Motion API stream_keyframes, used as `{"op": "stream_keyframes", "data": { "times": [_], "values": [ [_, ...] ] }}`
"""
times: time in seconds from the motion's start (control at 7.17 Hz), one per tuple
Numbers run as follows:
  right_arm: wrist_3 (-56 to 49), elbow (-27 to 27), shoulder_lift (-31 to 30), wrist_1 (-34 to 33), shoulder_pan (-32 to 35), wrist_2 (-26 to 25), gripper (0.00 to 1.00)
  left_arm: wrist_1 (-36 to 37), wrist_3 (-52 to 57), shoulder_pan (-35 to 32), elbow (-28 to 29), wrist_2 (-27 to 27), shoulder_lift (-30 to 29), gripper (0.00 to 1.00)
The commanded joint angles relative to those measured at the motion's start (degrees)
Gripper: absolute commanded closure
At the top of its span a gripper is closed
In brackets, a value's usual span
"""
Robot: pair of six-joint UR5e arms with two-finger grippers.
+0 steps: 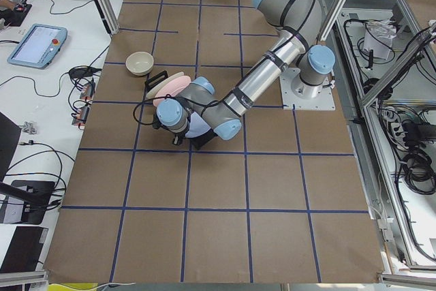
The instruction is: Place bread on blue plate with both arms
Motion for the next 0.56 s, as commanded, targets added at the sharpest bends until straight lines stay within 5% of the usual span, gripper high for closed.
{"op": "stream_keyframes", "data": {
  "times": [0.0, 0.42],
  "values": [
    [-1.03, -0.46, -1.78, 0.50, 0.12, 0.11, 0.95, -1.98, 0.16, -0.10, 0.09, 0.13, 2.70, 0.99],
    [-1.12, -9.56, -7.76, 14.51, 2.83, 0.55, 0.95, -12.85, -0.62, -0.19, -0.63, 0.13, 11.03, 0.99]
  ]
}}
